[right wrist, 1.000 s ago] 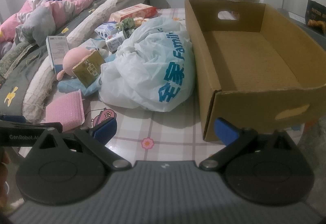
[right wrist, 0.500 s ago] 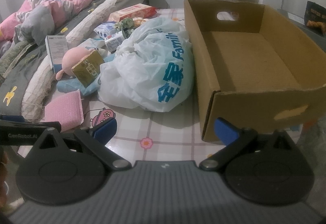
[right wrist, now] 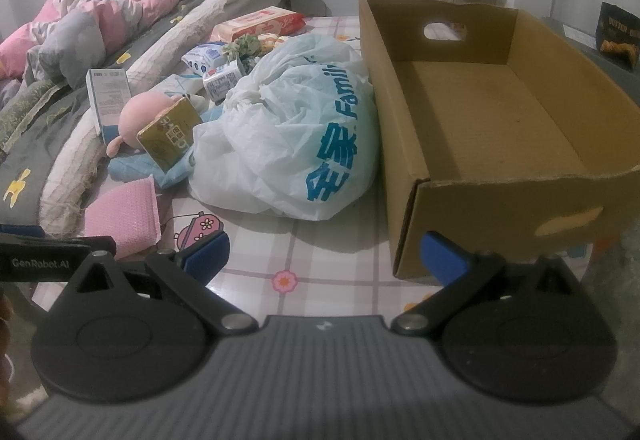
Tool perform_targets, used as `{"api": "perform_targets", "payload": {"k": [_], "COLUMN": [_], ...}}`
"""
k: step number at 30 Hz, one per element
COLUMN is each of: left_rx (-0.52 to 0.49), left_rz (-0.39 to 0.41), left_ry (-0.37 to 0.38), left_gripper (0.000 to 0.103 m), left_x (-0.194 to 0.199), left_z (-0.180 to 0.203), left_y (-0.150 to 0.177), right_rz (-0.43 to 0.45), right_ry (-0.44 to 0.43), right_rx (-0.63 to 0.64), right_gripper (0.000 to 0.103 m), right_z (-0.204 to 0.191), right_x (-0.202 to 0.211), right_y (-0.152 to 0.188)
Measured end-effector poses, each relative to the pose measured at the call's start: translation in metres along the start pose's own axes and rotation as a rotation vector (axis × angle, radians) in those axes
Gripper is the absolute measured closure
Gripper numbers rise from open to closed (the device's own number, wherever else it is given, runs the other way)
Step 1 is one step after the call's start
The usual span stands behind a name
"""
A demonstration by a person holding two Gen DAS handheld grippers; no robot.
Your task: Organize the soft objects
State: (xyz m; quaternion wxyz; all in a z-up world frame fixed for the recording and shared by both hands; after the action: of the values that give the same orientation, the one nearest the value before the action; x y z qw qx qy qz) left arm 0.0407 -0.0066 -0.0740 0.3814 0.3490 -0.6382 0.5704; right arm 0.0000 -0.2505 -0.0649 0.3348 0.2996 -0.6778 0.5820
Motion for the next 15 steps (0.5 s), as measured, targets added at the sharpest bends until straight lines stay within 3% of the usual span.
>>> {"api": "perform_targets", "payload": {"k": [15], "left_rx": [0.008], "left_rz": [-0.004], "left_ry": [-0.003], "left_gripper": [0.001], "left_x": [-0.0003], "left_z": [-0.0023], "left_y": [-0.0013], "right_rz": [0.0], "right_ry": [0.001], "right_rx": [0.003], "right_gripper": [0.001], "right_z": [-0.0005], "right_x": [-0.0003], "right_y": [-0.0002]}}
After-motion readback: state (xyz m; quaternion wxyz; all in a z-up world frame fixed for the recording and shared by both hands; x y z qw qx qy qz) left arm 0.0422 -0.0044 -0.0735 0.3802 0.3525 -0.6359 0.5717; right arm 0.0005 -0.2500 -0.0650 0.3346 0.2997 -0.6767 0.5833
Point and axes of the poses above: each gripper's, at about its wrist camera, not at the fingertips, and x roughly against the way its jaws point, z to its right, y to its underside, the point moved 8 cm from there along -x, roughly the way its jaws point, and after that the axes turned 6 degrees about -z, right-handed, at the moved point
